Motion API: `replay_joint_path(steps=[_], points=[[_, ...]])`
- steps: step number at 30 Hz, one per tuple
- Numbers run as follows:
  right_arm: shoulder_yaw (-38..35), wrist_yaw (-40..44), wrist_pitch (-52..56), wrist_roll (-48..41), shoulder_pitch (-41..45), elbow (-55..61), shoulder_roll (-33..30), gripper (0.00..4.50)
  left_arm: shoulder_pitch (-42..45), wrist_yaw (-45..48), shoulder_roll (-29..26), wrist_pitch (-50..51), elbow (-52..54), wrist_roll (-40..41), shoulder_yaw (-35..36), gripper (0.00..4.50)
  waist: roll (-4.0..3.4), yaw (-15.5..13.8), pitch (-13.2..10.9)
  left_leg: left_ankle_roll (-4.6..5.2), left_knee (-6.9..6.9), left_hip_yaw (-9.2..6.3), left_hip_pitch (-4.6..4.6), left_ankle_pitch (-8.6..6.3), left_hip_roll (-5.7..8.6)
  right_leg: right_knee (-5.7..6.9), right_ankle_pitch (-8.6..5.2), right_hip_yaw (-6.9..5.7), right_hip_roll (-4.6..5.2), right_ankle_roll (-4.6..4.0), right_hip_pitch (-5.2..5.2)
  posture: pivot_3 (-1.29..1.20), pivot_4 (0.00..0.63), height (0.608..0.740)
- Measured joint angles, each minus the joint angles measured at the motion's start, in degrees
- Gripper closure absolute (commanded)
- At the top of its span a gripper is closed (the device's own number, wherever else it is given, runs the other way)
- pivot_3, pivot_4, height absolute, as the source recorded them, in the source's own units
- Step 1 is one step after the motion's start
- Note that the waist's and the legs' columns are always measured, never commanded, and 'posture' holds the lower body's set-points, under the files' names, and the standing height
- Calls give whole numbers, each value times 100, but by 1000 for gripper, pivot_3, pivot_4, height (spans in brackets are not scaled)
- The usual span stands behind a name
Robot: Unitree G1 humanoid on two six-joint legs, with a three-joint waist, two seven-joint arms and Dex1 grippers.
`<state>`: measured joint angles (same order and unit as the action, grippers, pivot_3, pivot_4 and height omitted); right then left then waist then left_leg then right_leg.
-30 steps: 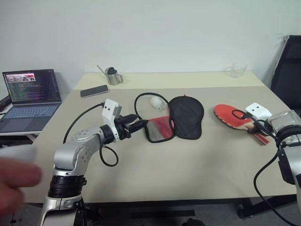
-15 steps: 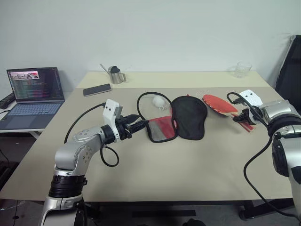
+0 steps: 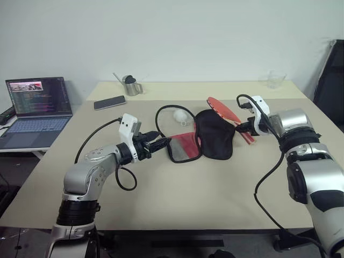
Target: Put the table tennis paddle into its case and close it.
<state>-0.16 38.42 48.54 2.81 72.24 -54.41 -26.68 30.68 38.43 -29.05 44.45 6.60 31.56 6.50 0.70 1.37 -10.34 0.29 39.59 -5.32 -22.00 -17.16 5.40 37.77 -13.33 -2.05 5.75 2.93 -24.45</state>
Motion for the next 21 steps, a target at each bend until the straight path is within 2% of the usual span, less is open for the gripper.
replay_joint_path(steps=[11, 21], points=[[-67, -664, 950, -237, -659, 1361, 315, 3451, -67, -14, 0, 11, 78, 7, 3, 1529, 0, 23, 0, 0, -2, -4, -1, 0, -1, 0, 0, -3, 0, 0, -1, 0, 150, 740], [138, -1149, 1088, -234, -1025, 1911, 544, 3452, -72, -18, 2, 11, 93, 11, 1, 1529, 0, 43, 0, 0, 0, -2, 1, 0, -2, 6, 0, 0, -1, 0, -1, 0, 150, 740]])
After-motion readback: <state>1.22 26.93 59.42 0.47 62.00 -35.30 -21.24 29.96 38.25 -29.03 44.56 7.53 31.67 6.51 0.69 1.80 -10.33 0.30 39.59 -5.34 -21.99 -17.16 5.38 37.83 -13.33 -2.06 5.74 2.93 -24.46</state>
